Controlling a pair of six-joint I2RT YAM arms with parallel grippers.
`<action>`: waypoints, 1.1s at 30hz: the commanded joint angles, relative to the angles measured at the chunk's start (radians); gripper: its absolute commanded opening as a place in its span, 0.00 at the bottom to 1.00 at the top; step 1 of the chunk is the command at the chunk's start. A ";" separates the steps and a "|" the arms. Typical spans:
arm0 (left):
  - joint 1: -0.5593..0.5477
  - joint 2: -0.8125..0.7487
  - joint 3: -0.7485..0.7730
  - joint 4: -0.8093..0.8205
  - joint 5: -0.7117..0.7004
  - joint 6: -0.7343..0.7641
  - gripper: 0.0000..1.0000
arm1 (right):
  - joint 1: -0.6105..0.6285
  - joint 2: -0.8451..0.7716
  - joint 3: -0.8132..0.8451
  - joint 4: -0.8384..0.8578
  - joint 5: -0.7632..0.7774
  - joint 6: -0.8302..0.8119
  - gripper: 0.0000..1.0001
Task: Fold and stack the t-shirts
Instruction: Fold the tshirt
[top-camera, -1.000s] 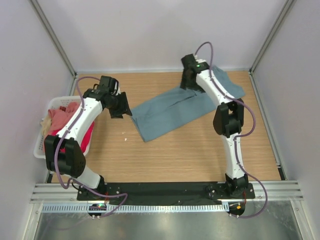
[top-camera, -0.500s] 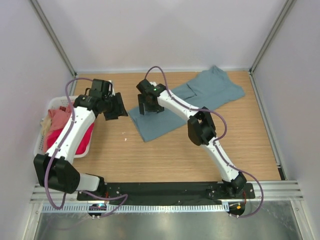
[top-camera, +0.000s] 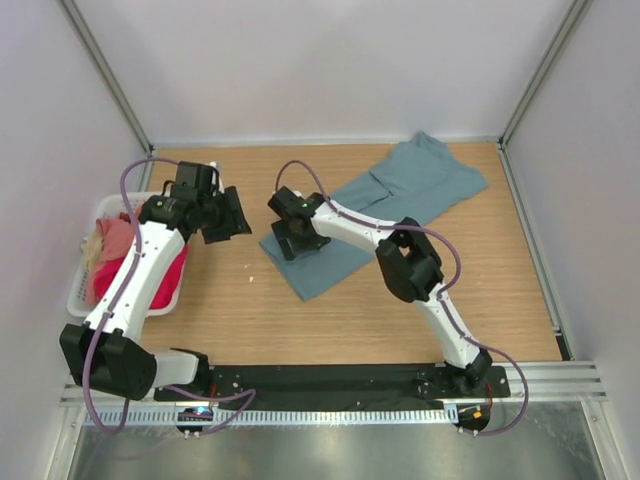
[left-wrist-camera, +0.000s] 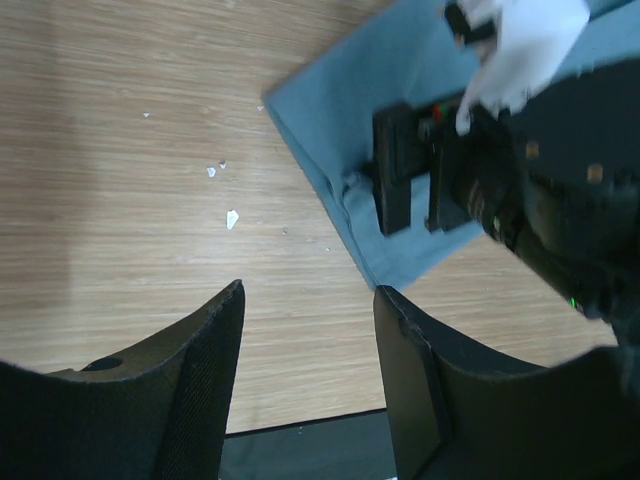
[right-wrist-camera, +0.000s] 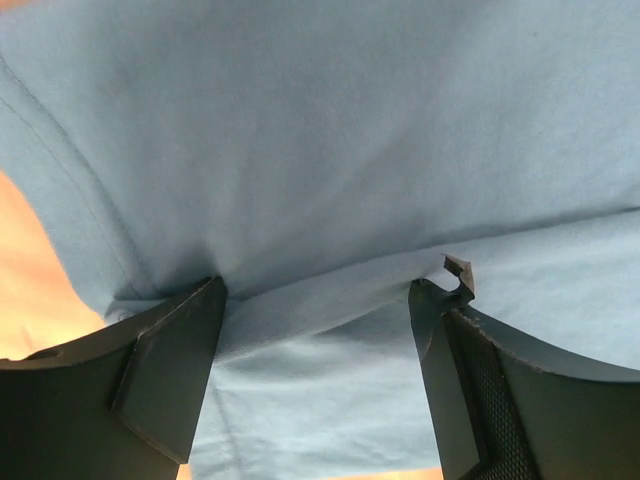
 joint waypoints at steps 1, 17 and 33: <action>0.006 -0.034 0.005 0.001 0.011 0.017 0.56 | 0.040 -0.146 -0.304 -0.048 -0.033 -0.058 0.82; -0.220 0.262 -0.046 0.137 0.270 -0.017 0.58 | -0.023 -0.970 -0.920 -0.143 0.029 0.267 0.97; -0.326 0.508 -0.052 0.175 0.348 0.006 0.61 | -0.569 -0.872 -0.778 -0.016 0.117 0.344 0.96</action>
